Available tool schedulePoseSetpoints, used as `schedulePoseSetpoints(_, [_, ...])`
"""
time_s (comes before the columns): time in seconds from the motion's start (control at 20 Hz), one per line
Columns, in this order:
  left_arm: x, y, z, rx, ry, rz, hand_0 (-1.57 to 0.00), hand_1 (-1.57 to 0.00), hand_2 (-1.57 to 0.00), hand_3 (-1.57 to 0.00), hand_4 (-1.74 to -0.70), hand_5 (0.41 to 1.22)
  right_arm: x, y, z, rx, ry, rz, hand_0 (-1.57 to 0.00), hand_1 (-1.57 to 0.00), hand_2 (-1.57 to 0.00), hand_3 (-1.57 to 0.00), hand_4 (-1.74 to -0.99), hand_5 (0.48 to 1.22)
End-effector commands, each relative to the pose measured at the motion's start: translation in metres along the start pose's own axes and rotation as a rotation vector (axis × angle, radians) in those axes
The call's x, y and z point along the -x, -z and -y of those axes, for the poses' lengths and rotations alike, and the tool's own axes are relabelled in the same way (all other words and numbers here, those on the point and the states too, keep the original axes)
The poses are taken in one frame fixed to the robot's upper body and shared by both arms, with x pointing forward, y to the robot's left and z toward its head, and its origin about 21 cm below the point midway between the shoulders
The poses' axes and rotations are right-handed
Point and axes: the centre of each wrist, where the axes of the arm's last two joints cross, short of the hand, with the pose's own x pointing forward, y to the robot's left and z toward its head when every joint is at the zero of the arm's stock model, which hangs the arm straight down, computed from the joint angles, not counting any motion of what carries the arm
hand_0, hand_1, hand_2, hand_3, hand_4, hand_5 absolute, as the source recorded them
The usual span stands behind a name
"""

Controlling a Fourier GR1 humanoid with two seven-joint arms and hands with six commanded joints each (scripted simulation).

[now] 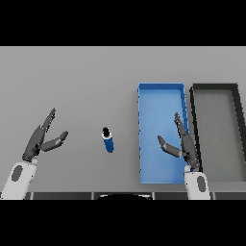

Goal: Pick up the blue pipe and place it into the blue bin.

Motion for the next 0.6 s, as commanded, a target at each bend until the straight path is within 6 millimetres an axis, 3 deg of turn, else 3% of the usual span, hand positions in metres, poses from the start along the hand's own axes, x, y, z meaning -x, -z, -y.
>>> schedulePoseSetpoints(0.0, [0.000, 0.000, 0.000, 0.019, -0.021, 0.006, 0.00, 0.00, 0.00, 0.00, -1.01, 0.592, -0.001, 0.002, -0.002, -0.004, 0.001, 0.000, 0.00, 0.00, 0.00, 0.00, -1.225, 0.592])
schedulePoseSetpoints(0.3, [-0.017, -0.008, 0.010, 0.246, 0.006, 0.020, 0.00, 0.00, 0.00, 0.00, -1.04, 0.548, -0.002, 0.000, 0.001, -0.021, -0.022, 0.042, 0.00, 0.00, 0.00, 0.00, -1.223, 0.601])
schedulePoseSetpoints(0.55, [-0.027, -0.001, 0.047, 0.399, -0.002, -0.016, 0.00, 0.00, 0.00, 0.00, -1.09, 0.480, -0.005, 0.002, 0.001, -0.022, -0.006, 0.053, 0.00, 0.00, 0.00, 0.00, -1.244, 0.607])
